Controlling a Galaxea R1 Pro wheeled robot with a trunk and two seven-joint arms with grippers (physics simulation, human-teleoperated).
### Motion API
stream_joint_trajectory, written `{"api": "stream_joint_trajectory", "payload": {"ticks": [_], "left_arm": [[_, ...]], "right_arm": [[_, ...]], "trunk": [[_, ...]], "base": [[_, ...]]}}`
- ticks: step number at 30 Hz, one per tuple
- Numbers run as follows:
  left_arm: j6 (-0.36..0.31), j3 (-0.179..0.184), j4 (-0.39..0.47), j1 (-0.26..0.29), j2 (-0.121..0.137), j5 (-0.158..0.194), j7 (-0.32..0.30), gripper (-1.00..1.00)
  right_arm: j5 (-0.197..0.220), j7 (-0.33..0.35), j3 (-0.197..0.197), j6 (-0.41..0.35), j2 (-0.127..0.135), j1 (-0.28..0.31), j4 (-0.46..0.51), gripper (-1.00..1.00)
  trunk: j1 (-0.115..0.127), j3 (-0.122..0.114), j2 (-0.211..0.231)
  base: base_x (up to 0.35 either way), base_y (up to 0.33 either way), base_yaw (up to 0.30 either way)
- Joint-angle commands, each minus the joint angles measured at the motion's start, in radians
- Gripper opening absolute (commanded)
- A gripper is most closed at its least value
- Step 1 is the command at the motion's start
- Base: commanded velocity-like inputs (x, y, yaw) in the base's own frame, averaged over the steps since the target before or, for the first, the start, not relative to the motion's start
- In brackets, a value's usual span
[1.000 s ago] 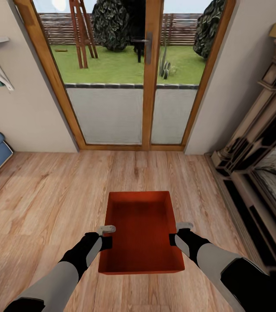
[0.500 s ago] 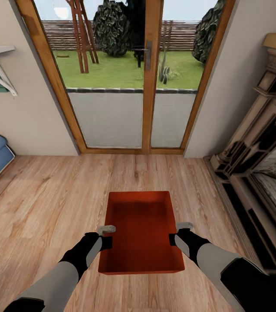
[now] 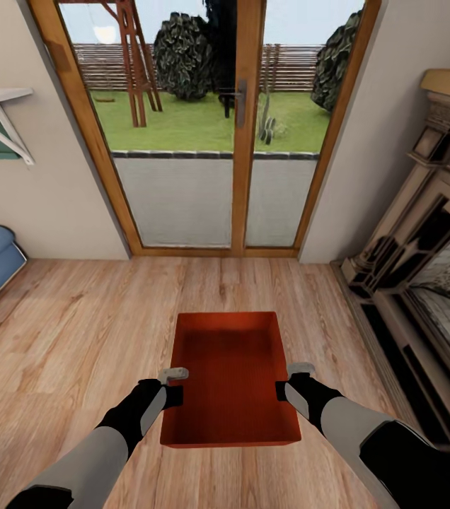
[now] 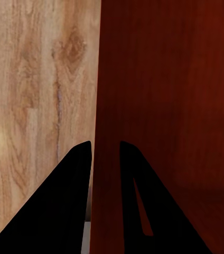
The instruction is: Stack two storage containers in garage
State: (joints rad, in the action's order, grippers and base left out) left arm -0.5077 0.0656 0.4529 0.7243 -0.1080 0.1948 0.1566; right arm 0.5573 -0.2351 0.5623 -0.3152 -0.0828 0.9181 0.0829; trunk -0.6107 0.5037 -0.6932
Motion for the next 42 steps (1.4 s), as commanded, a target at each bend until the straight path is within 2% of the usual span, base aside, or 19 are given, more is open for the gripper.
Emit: {"api": "stream_joint_trajectory", "payload": {"ticks": [1,10,42], "left_arm": [[-0.009,0.005,-0.002,0.0,0.001,-0.017,0.014,-1.0],[-0.009,0.004,-0.001,0.0,0.001,-0.018,0.015,-1.0],[-0.009,0.005,0.0,0.0,0.001,-0.022,0.015,-1.0]], "right_arm": [[-0.013,-0.009,0.03,0.002,0.0,0.001,0.005,-1.0],[-0.012,-0.008,0.03,0.002,0.0,0.001,0.005,-1.0],[-0.011,-0.009,0.03,0.004,0.0,0.001,0.005,-1.0]], "trunk": [[0.004,-0.004,0.006],[0.038,-0.046,0.069],[0.038,-0.097,0.069]], "base": [[0.0,0.0,0.0],[0.0,0.0,0.0],[0.0,0.0,0.0]]}}
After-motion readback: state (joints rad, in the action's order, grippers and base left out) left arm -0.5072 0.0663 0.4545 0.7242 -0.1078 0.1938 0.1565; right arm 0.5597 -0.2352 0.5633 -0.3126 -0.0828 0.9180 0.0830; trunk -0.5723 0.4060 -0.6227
